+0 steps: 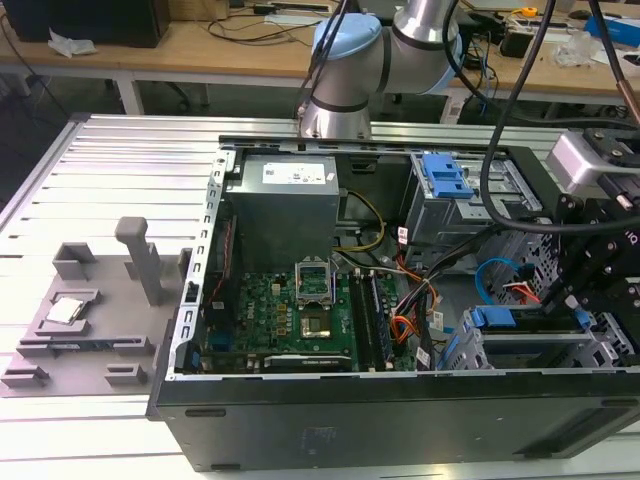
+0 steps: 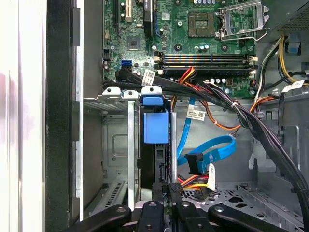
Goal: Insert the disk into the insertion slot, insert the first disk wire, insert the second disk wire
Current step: 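Insert the first disk wire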
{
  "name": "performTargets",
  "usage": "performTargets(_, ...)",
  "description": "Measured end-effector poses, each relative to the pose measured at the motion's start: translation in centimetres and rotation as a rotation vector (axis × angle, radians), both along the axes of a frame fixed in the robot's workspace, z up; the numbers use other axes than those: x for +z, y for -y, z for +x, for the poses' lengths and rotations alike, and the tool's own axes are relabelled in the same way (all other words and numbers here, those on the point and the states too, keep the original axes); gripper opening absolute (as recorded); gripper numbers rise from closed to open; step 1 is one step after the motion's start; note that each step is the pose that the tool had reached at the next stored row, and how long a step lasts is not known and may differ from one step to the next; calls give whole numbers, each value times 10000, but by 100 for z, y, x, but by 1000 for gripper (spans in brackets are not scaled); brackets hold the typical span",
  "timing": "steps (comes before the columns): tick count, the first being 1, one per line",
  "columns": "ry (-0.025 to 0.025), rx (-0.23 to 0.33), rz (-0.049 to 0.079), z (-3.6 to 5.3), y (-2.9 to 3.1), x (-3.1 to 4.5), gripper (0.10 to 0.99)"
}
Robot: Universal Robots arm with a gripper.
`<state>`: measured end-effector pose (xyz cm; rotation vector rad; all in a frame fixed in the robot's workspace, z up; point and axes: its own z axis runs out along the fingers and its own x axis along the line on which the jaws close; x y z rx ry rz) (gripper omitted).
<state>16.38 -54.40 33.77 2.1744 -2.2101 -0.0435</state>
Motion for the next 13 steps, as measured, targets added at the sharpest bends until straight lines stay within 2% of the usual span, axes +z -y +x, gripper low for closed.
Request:
performTargets(5,-1,1,-7,1,0,-7,180)
performTargets(6,-1,0,-17,0,0,21,243)
performTargets(8,-1,0,-18,0,0,110,243)
performTargets(9,1,0,-15,0,0,194,243)
performTargets(10,1,0,-17,0,0,247,243)
performTargets(13,1,0,-16,0,0,355,243)
